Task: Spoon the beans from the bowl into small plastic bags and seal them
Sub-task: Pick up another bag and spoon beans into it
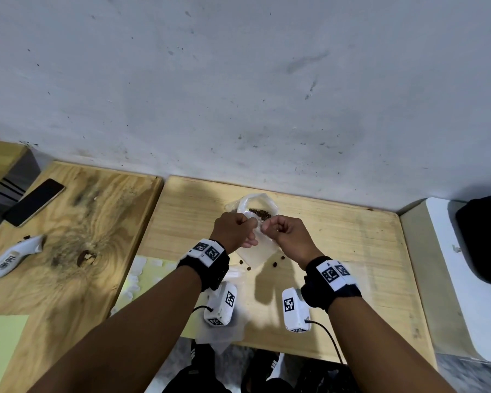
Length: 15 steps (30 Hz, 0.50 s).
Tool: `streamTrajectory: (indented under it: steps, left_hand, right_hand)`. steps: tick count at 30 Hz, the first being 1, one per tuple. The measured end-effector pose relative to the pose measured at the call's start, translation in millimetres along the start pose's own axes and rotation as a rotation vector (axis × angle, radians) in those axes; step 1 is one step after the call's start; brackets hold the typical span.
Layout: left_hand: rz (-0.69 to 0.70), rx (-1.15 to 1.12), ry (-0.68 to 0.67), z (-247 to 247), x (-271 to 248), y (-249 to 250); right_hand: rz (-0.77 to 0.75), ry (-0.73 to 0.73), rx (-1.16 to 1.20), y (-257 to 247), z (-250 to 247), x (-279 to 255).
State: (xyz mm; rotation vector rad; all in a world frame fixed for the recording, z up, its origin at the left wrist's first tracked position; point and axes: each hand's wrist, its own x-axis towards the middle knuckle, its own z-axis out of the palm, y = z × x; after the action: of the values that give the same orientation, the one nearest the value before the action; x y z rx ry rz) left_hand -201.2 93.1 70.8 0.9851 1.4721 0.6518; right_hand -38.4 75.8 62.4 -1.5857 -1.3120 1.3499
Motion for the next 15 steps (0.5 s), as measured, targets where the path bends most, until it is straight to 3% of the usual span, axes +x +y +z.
streamTrajectory:
  steps: [5,10,15]
  left_hand:
    - [0.049,0.197,-0.037,-1,-2,9]
    - [0.179,0.539,-0.02,-10,-3,8]
    - [0.441,0.453,0.093,-7,3,-9]
  right_hand:
    - [-0.056,-0.028,-0.181,3,2,3]
    - [-0.17,0.092,-0.364,8,-6,4]
    - [-0.15,0.037,-0.372,11,0,6]
